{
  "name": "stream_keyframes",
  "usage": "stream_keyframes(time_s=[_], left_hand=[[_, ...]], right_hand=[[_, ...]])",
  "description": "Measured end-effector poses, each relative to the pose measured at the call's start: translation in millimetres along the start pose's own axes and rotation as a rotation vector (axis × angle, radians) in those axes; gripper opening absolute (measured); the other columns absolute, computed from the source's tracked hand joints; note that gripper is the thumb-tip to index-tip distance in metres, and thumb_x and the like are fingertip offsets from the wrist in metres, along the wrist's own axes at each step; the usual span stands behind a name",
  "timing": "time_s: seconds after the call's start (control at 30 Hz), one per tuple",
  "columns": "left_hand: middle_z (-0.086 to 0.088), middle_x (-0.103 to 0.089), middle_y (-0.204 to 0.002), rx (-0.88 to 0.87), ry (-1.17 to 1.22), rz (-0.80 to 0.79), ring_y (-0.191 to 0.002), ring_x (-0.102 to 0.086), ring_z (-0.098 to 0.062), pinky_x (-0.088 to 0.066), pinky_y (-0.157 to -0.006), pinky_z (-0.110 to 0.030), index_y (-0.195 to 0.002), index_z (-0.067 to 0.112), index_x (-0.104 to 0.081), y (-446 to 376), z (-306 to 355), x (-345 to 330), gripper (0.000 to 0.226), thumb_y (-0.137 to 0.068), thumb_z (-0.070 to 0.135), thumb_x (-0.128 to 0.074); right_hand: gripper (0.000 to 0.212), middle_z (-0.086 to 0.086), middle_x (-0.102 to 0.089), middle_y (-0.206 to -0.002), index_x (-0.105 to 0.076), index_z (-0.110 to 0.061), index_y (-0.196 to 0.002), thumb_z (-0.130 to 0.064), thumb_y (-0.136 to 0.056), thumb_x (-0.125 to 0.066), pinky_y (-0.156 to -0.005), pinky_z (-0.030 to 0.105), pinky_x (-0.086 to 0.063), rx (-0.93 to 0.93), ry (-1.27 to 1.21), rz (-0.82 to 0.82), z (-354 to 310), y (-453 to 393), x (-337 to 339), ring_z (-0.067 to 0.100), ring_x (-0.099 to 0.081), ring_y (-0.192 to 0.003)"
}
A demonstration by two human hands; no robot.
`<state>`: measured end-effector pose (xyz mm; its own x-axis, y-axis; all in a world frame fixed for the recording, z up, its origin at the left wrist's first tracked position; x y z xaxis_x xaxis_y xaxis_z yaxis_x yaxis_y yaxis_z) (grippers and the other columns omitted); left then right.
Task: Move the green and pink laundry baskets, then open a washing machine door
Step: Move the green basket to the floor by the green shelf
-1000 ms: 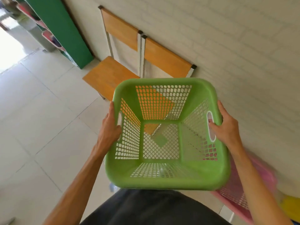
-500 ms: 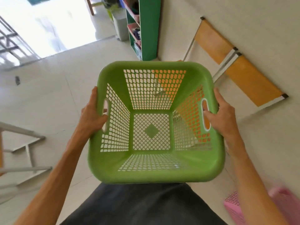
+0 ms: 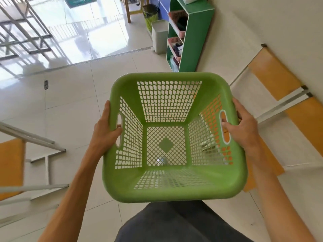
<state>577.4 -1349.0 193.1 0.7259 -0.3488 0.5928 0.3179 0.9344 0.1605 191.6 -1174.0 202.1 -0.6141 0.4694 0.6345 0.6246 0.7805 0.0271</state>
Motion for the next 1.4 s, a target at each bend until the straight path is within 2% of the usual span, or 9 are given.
stream_keyframes(time_s=[0.2, 0.37, 0.57, 0.77, 0.9, 1.03, 1.17, 1.3, 1.4], left_hand=[[-0.003, -0.050, -0.146, 0.051, 0.031, 0.048, -0.109, -0.067, -0.025, -0.054, -0.096, -0.053, -0.159, 0.036, -0.004, -111.8, 1.2, 32.4, 0.101, -0.089, 0.017, -0.074], [0.008, -0.047, -0.137, 0.017, 0.091, 0.121, -0.108, -0.059, -0.015, -0.046, -0.093, -0.038, -0.161, 0.027, -0.009, -197.6, 21.2, 52.8, 0.094, -0.091, 0.010, -0.070], [-0.005, -0.053, -0.144, 0.001, 0.083, 0.118, -0.103, -0.063, -0.019, -0.050, -0.093, -0.045, -0.160, 0.034, -0.007, -293.7, 16.4, 54.3, 0.091, -0.094, 0.013, -0.067], [-0.006, -0.053, -0.145, -0.058, 0.031, -0.026, -0.106, -0.066, -0.024, -0.050, -0.097, -0.045, -0.160, 0.036, -0.004, -431.6, 18.1, 31.9, 0.091, -0.095, 0.015, -0.065], [-0.007, -0.057, -0.140, -0.140, 0.002, -0.156, -0.101, -0.066, -0.020, -0.052, -0.095, -0.043, -0.160, 0.034, -0.007, -531.0, 37.9, 22.6, 0.090, -0.095, 0.014, -0.065], [-0.006, -0.060, -0.135, -0.214, -0.048, -0.257, -0.099, -0.065, -0.020, -0.047, -0.094, -0.038, -0.160, 0.031, -0.010, -619.3, 63.6, 26.7, 0.090, -0.093, 0.011, -0.066], [-0.008, -0.057, -0.141, -0.281, -0.092, -0.361, -0.104, -0.066, -0.023, -0.046, -0.096, -0.037, -0.160, 0.030, -0.012, -691.2, 85.2, 20.4, 0.090, -0.092, 0.009, -0.067], [-0.007, -0.056, -0.142, -0.397, -0.140, -0.463, -0.113, -0.060, -0.023, -0.043, -0.101, -0.036, -0.160, 0.029, -0.016, -737.6, 124.2, -5.9, 0.088, -0.092, 0.008, -0.067], [-0.010, -0.064, -0.131, -0.486, -0.195, -0.531, -0.105, -0.063, -0.027, -0.046, -0.095, -0.037, -0.159, 0.031, -0.019, -768.2, 157.2, -40.6, 0.087, -0.090, 0.009, -0.068]], right_hand=[[0.091, -0.002, -0.063, -0.132, -0.038, -0.037, -0.150, -0.005, -0.075, -0.079, -0.099, 0.034, -0.053, 0.013, -0.019, -0.041, -46.9, -122.8, -48.1, 0.015, -0.065, -0.109], [0.087, -0.005, -0.062, -0.134, -0.037, -0.034, -0.151, -0.005, -0.078, -0.076, -0.093, 0.029, -0.056, 0.049, -0.083, -0.057, -82.0, -210.9, -80.5, 0.006, -0.066, -0.107], [0.082, -0.013, -0.059, -0.123, -0.038, -0.028, -0.152, -0.003, -0.082, -0.074, -0.072, -0.003, -0.045, 0.034, -0.075, 0.025, -98.0, -284.9, -106.0, -0.028, -0.055, -0.088], [0.086, -0.006, -0.060, -0.135, -0.035, -0.035, -0.152, -0.006, -0.081, -0.074, -0.086, 0.026, -0.058, -0.088, -0.047, 0.105, -90.6, -347.4, -131.4, 0.005, -0.067, -0.100], [0.087, -0.006, -0.058, -0.131, -0.032, -0.037, -0.152, -0.007, -0.082, -0.074, -0.086, 0.027, -0.058, -0.213, -0.035, 0.193, -92.1, -382.0, -145.5, 0.011, -0.065, -0.103], [0.086, -0.008, -0.057, -0.127, -0.030, -0.033, -0.154, -0.002, -0.085, -0.070, -0.067, 0.002, -0.049, -0.307, -0.078, 0.283, -107.3, -413.8, -164.4, -0.005, -0.061, -0.092], [0.086, -0.012, -0.054, -0.124, -0.030, -0.030, -0.154, 0.000, -0.084, -0.070, -0.060, 0.001, -0.046, -0.423, -0.107, 0.410, -117.7, -430.2, -187.6, -0.020, -0.058, -0.081], [0.087, -0.012, -0.055, -0.133, -0.032, -0.036, -0.152, 0.000, -0.082, -0.071, -0.072, 0.003, -0.048, -0.546, -0.139, 0.589, -113.4, -423.7, -197.1, -0.022, -0.057, -0.092], [0.089, -0.013, -0.054, -0.140, -0.030, -0.043, -0.150, -0.003, -0.083, -0.072, -0.091, 0.026, -0.055, -0.621, -0.186, 0.693, -104.6, -419.8, -200.2, 0.001, -0.061, -0.110]])
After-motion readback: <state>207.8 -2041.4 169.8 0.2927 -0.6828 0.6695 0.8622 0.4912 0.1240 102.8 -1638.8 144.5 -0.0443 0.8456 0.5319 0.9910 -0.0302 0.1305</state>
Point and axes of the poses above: each hand's wrist, its own y-axis away from the middle knuckle, its own x-axis out of the back of the hand, z = x × y, the point moved 4 cm from there along -y, towards the middle knuckle
